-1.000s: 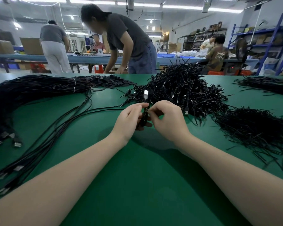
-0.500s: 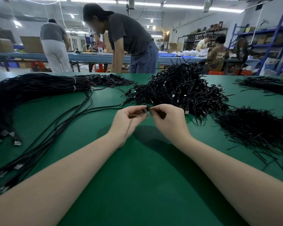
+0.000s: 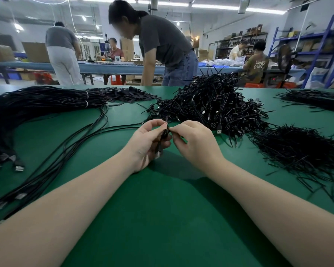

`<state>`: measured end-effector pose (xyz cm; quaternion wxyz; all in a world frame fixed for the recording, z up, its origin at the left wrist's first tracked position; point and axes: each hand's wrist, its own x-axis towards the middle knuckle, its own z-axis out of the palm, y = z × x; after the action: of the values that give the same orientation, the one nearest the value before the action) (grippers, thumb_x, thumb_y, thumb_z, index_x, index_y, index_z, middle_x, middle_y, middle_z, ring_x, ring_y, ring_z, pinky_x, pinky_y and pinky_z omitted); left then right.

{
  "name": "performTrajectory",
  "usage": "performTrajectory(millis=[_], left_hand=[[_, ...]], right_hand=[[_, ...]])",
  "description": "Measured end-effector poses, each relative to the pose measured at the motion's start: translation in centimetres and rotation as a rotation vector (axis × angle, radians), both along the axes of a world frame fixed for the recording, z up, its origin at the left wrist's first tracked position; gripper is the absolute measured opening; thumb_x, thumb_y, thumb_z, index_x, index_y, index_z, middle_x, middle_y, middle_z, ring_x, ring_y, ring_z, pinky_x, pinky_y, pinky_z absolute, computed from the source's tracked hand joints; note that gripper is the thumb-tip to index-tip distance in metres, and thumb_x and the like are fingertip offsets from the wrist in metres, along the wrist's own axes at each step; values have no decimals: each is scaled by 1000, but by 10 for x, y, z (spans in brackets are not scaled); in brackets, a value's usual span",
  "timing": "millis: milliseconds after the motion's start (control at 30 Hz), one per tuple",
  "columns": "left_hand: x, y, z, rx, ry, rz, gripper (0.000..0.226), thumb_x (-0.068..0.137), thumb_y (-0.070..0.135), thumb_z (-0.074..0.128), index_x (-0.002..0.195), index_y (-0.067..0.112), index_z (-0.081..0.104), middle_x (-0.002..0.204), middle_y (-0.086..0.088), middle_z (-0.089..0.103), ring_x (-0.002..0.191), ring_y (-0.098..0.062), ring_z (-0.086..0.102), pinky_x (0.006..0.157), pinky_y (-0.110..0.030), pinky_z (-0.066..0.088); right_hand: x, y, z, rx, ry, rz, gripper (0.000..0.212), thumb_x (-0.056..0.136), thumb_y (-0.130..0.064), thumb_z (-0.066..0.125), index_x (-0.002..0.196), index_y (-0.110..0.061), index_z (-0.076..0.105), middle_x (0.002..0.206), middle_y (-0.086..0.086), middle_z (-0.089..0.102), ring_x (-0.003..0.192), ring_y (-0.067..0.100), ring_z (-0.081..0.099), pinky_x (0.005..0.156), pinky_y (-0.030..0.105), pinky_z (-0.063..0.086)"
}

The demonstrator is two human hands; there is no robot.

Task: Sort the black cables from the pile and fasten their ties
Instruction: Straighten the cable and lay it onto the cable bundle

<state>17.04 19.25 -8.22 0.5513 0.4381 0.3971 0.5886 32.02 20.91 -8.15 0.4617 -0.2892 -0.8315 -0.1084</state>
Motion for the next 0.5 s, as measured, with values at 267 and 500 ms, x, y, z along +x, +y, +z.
performTrajectory(millis=[267,500], left_hand=[[1,4,-9,82,197,-30,44,90,-7,52,109,29,69,101,-8,58,81,-21,52,77,-32,48],[7,7,-14,178,291,108,9,92,18,63,92,12,69,78,7,69,70,-4,58,69,-16,44]], right_hand=[[7,8,-3,-116,125,-6,8,83,-2,66,88,-1,72,80,12,69,77,31,63,68,44,52],[5,7,-1,-109,176,30,6,82,-1,65,83,-1,71,76,10,68,73,28,63,64,45,52]])
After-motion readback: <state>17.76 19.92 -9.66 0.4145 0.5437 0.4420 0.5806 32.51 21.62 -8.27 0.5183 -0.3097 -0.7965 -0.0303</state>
